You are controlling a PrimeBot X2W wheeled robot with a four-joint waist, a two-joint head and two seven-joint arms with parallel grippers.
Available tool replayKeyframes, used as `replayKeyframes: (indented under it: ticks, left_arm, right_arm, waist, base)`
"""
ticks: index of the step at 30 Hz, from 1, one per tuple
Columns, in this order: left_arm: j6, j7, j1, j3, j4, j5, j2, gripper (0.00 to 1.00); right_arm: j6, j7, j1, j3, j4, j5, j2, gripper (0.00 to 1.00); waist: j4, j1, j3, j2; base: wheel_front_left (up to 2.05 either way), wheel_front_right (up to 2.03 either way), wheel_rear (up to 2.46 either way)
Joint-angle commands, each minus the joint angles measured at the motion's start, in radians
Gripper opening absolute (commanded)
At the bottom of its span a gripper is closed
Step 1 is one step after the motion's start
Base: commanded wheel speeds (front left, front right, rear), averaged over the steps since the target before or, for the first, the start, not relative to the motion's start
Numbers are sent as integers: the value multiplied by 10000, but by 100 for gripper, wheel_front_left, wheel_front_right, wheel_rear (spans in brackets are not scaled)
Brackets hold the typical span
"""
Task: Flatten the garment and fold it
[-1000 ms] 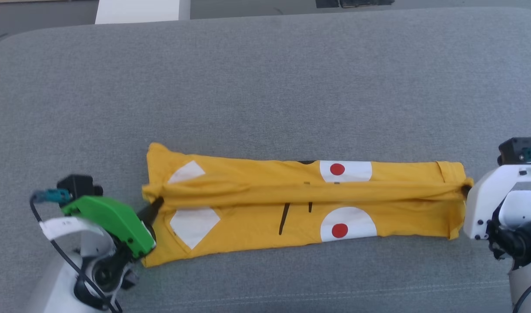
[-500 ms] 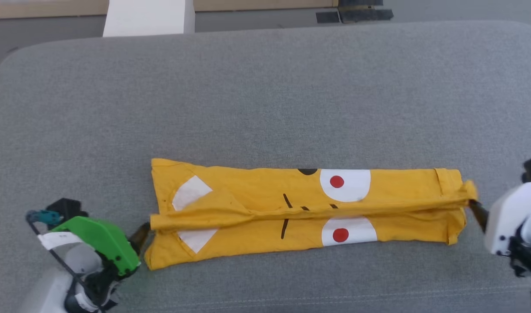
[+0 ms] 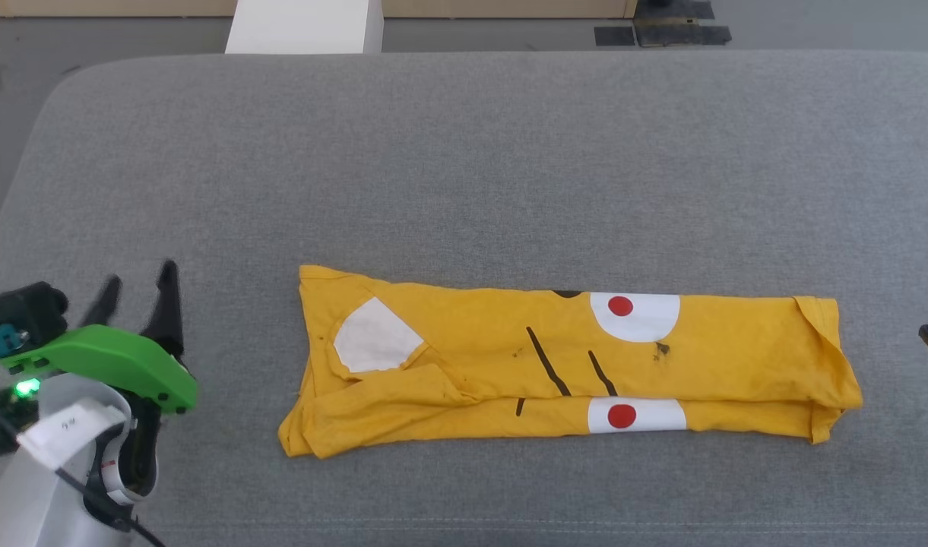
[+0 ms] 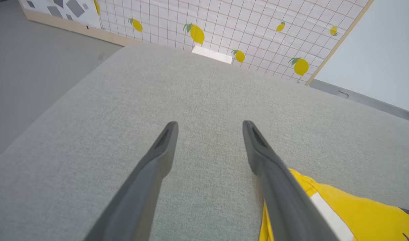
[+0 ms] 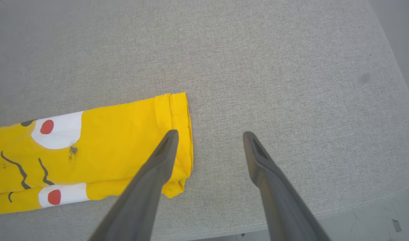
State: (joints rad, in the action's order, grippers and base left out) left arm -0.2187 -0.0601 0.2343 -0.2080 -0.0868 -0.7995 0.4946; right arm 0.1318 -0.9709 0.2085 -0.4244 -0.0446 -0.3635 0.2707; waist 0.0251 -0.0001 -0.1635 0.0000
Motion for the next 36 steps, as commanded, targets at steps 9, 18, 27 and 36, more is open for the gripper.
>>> replayKeyframes:
  ticks: [9, 18, 27, 36]
  left_arm:
    - [629, 3180, 460, 73, 275, 2592, 128, 100]
    - [1189, 3216, 123, 1117, 1278, 4207, -947, 100]
    - [1920, 3217, -209, 1796, 1111, 4786, -1659, 100]
    - [2419, 3218, -171, 2125, 886, 5158, -2233, 100]
  right_arm:
    - [-11, 769, 282, 1164, 1202, 27, 411, 100]
    - [-11, 2372, 332, 2419, 2874, -518, 973, 100]
    - [-11, 2859, 648, 4392, 3425, -1550, 984, 100]
    - [-11, 2682, 992, 5001, 4029, -1817, 1353, 11]
  waist:
    - [-108, 1, -624, 0]
    - [-366, 1, -1076, 0]
    - [-315, 1, -1060, 0]
    - [-398, 1, -925, 0]
  base:
    - [0, 0, 0]
    - [0, 0, 0]
    - [0, 0, 0]
    - [0, 0, 0]
